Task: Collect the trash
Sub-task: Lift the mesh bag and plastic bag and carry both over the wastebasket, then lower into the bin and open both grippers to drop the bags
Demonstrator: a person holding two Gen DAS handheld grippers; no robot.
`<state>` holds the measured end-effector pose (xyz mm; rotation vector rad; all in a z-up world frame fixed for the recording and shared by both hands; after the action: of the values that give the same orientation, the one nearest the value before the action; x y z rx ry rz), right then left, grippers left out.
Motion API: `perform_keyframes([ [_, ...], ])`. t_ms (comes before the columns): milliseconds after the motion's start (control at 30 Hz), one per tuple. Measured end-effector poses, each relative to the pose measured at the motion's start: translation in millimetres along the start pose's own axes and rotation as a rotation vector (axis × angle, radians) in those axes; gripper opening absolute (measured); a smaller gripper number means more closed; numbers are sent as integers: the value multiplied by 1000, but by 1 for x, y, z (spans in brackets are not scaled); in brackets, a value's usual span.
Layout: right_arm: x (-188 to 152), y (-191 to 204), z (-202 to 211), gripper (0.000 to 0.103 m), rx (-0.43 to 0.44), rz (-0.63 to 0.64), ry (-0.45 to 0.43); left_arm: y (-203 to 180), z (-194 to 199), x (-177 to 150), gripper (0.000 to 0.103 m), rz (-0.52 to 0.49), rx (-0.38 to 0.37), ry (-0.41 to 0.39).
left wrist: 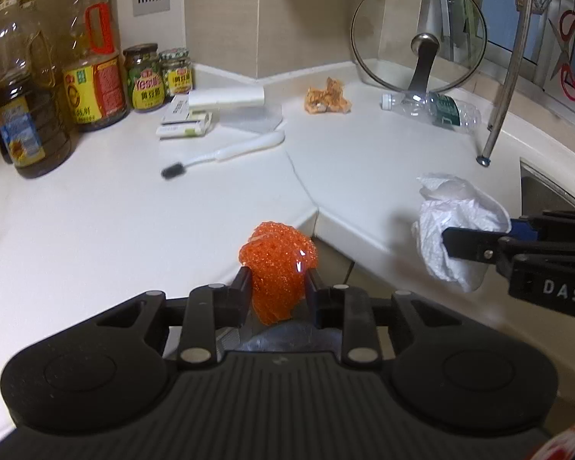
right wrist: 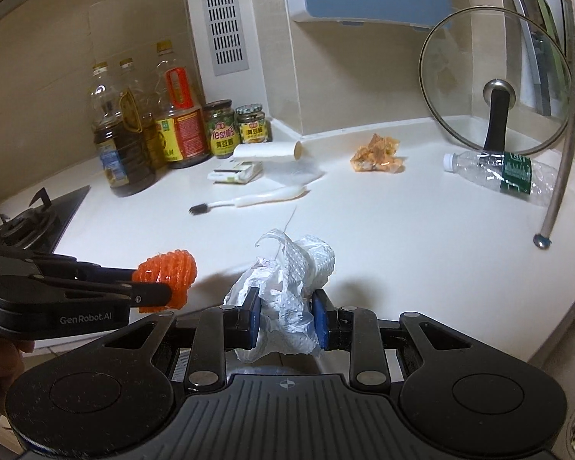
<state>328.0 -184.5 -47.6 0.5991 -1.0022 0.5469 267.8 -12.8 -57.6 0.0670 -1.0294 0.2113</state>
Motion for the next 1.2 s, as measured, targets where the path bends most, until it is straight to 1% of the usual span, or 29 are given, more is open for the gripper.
perform_keyframes([
  [133,-11,7,14,28,-4,0,11,0,6,-15,26,6,-1,19],
  [233,-18,10,18,28,8,2,28,0,7,-26,26,20,8,41],
  [367,-32,14,18,28,48,19,64,2,6,-47,26,46,33,82],
  [500,-56,20,11,28,102,45,127,6,0,-73,26,90,63,145],
  [633,-90,19,-3,28,129,58,203,8,-10,-101,26,114,85,209],
  [867,-151,13,-36,28,138,100,321,11,-28,-139,26,153,97,278],
  [1033,-171,5,-62,28,129,128,350,11,-50,-155,26,167,109,310],
  [1133,-179,3,-79,29,125,149,344,9,-63,-160,26,167,105,313],
  [1200,-182,4,-88,29,120,175,321,8,-73,-161,26,163,99,310],
])
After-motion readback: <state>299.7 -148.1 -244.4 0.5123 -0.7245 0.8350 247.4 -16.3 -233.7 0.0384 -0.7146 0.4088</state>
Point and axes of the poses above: each gripper's, at about its wrist camera, not at the fingertips, and z roughly against the way its jaws point, y to its left, x to its top, the point moved 2 cm from there along -z, roughly the way its jaws point, and after that the axes turned 10 degrees about -y, right-handed, at the moved point
